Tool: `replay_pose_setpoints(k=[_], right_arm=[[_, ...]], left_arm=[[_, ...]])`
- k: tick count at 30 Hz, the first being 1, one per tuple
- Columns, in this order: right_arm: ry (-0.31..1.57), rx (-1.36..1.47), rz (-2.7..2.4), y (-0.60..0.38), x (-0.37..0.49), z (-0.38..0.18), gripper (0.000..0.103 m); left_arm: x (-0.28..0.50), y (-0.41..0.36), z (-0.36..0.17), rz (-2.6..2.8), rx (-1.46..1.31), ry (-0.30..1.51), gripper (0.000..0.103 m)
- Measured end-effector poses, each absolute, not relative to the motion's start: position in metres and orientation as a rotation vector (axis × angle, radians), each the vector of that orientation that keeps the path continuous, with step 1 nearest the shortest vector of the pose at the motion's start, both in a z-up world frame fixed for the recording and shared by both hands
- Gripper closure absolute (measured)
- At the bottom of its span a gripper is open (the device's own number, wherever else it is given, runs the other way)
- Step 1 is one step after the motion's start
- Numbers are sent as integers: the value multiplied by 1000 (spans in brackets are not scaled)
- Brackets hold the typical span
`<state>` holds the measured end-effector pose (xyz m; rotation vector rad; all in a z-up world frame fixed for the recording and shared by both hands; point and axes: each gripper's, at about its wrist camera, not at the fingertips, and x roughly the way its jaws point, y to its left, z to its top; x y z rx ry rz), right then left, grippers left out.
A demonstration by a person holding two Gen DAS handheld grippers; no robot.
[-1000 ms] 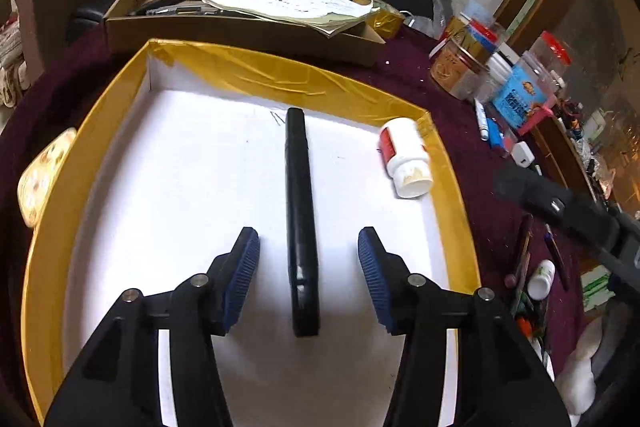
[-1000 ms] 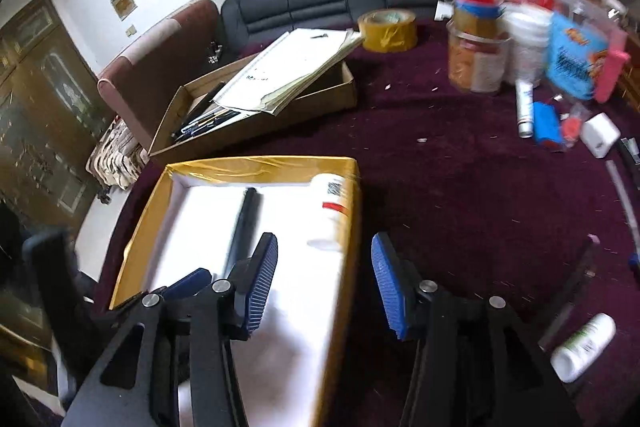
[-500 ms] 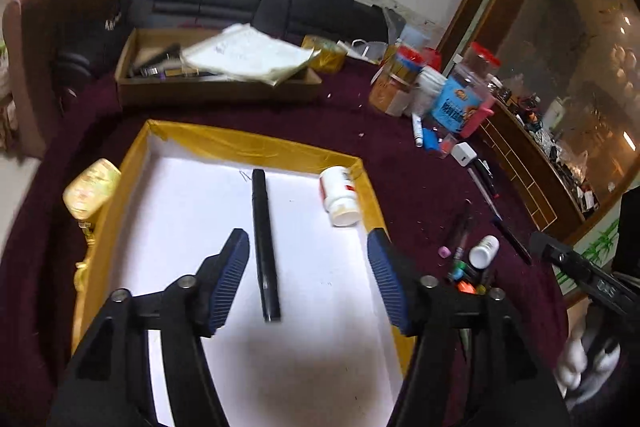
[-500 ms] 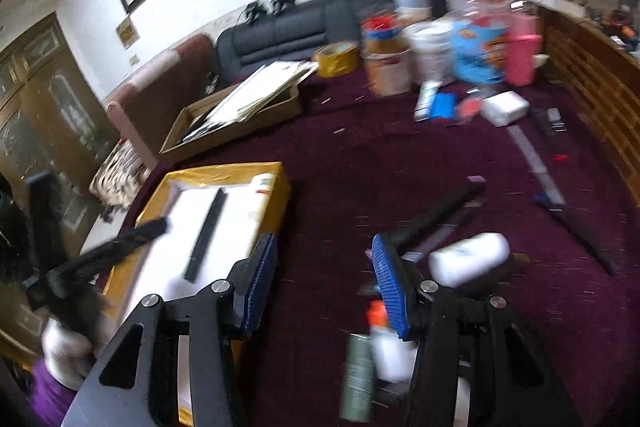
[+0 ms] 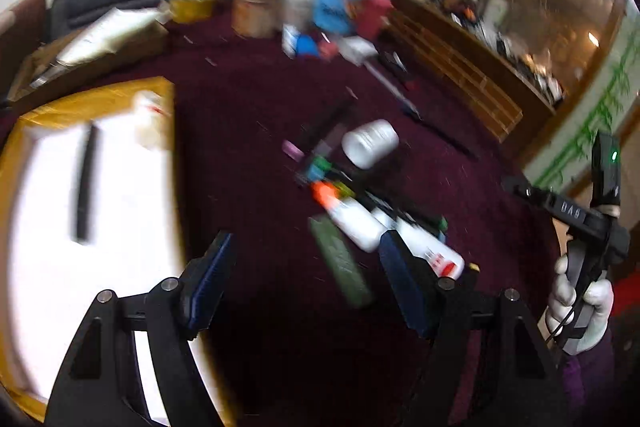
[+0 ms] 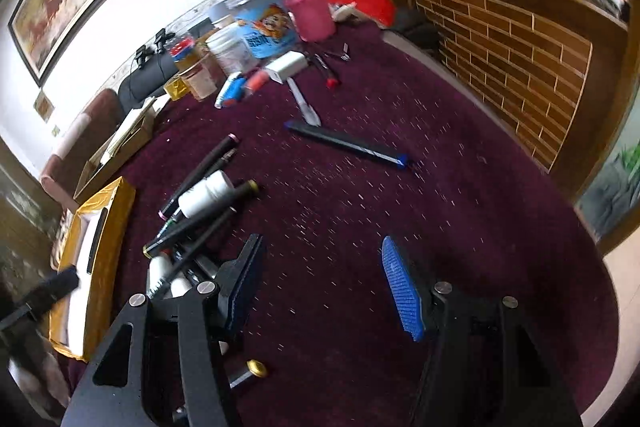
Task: Organize rigid objects
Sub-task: 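Grasp the green lighter from the pile with the left tool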
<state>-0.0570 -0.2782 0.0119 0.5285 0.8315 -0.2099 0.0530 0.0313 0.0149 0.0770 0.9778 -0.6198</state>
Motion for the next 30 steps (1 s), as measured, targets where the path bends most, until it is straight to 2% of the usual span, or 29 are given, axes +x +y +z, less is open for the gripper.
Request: replay_pose_setpoints(k=[4, 15, 19, 26, 27, 28, 30], right_arm=[[825, 538, -163, -276, -62, 5, 48], [831, 557, -93, -264, -59, -15, 48], [835, 562, -82, -260, -57, -17, 48], [849, 554, -58, -250, -46, -13, 48], [852, 556, -54, -248, -44, -13, 48], [856, 557, -50, -246, -43, -13, 48], [864, 556, -38, -242, -41, -12, 48]], left_arm=[[44, 3, -8, -615, 119, 1041, 30], [46, -10, -33, -477, 229, 1003, 30], [55, -8, -37, -461, 197, 1006, 39], [57, -22, -41, -441, 235, 955, 41], [57, -22, -40, -451, 230, 948, 57], [56, -22, -38, -464, 222, 941, 82], [56, -17, -36, -501, 164, 961, 85]])
